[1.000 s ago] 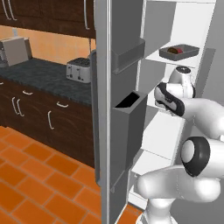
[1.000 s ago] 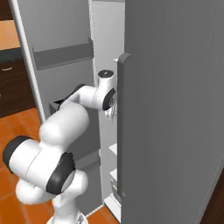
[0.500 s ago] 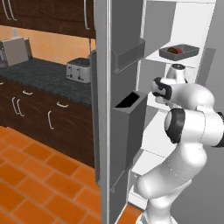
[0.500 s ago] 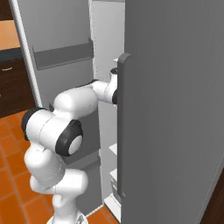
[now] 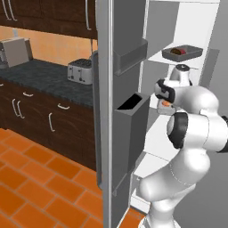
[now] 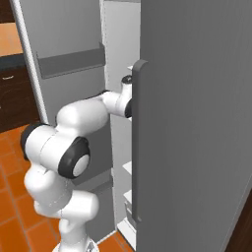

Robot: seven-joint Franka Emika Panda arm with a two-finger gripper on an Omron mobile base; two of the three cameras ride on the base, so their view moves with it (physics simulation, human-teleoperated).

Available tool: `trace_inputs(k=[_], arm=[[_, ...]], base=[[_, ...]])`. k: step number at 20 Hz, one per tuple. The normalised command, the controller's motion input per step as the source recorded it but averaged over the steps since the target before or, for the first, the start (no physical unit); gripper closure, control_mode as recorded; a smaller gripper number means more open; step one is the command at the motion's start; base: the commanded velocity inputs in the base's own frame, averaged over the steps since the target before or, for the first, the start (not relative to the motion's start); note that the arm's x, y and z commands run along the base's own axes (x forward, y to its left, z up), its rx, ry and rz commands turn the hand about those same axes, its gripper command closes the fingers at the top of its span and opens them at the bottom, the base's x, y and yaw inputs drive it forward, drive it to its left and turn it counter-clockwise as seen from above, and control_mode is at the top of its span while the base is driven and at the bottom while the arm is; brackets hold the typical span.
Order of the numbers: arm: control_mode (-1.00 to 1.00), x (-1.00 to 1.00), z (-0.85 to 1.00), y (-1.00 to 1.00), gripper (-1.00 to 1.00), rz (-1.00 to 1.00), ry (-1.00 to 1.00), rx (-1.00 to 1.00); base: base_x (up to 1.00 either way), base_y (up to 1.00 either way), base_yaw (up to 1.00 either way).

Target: Take the meat container that has the shrimp and place it on the second highest rack of the freezer. Then take the vegetable container that has the tomato and mushroom and place it on the highest rack of the freezer.

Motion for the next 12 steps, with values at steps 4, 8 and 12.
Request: trace_inputs(k=[4,8,12], arm=[[-1.00,-1.00,0.17,0.35,-1.00,0.13,-0.17,-0.07],[-1.00,-1.00,0.26,0.71,-1.00,0.12,0.00,-0.11],[-1.00,-1.00,0.57,0.58,-1.00,0.10,0.02,-0.06]], base=[[0.00,0.00,0.00],[0.00,0.00,0.00],[0.00,0.00,0.00]])
